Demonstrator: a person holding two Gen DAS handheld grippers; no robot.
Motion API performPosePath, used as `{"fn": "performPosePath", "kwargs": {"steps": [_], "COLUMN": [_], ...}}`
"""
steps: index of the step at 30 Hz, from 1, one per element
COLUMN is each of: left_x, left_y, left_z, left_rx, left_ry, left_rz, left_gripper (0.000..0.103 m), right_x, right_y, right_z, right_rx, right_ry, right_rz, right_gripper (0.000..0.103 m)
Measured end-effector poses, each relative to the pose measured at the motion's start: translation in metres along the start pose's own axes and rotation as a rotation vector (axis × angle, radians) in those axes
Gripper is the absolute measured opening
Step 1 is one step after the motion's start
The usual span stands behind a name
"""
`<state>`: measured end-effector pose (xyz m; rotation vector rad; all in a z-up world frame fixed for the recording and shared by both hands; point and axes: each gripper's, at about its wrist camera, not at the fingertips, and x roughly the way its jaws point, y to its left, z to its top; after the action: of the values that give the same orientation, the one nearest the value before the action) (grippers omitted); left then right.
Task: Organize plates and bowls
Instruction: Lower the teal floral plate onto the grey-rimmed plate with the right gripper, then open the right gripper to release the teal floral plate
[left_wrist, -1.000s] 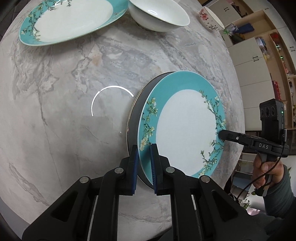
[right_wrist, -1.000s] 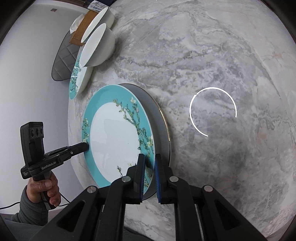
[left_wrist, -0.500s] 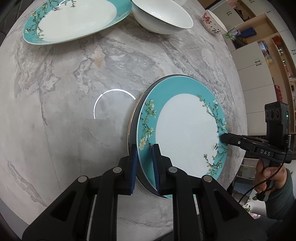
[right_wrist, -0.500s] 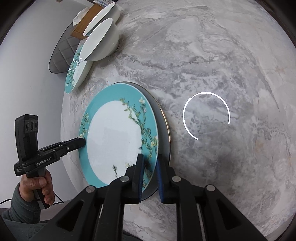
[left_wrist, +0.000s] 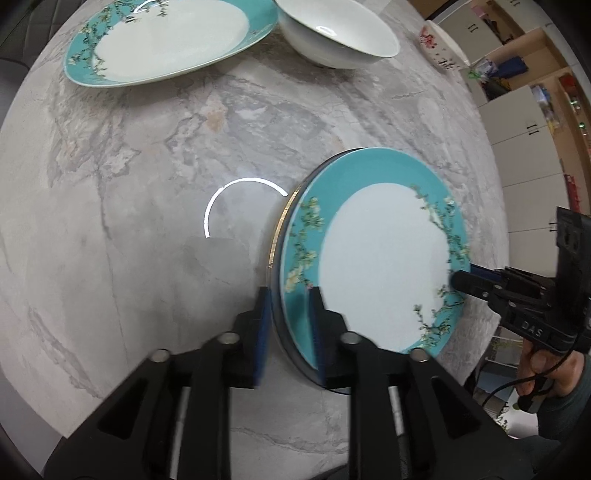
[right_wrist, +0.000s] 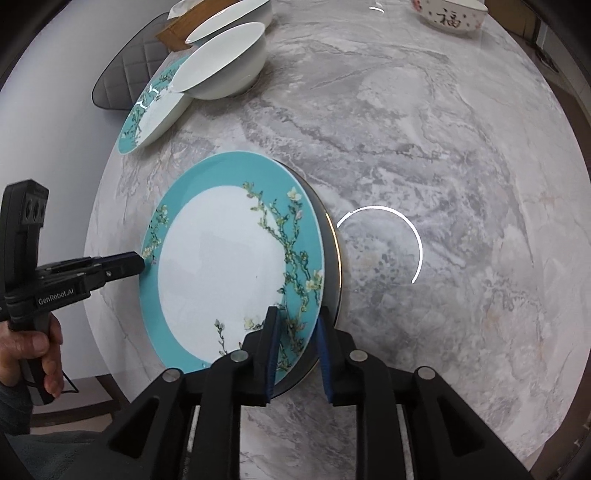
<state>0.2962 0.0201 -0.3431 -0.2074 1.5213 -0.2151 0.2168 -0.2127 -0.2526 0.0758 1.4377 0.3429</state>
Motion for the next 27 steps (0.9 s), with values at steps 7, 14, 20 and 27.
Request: {"fn": "performPosePath", "kwargs": {"steps": [7,14,20,27], "left_x": [-0.014,-0.051,-0.092,-0.113], "left_y": [0.016,0.059,0.128,0.199], "left_z": [-0.003,-0.004,0.034,0.122], "left_rx": [-0.098,-0.302,-0.380,-0.241], "left_ry": [-0.044,-0.188,-0.318,-0.319], "left_rz": [-0.013,-0.129,-0.156,-0.109], "left_gripper": [0.060,0.061,0.068,0.073], "right_x": [0.004,-0.032,-0.089,-0.025], "right_y": [0.013,0.004,0.038,0.089], "right_z": [-0.001,0.008,0.057,0.108], "right_rx": [-0.059,-0.029,-0.046,0.118], "right_ry": [-0.009,-0.055,-0.245,-0.212], "right_rz": [-0.072,-0.063,0.249,0.368], "right_gripper": [0.065,0.066,0.090,0.093]}}
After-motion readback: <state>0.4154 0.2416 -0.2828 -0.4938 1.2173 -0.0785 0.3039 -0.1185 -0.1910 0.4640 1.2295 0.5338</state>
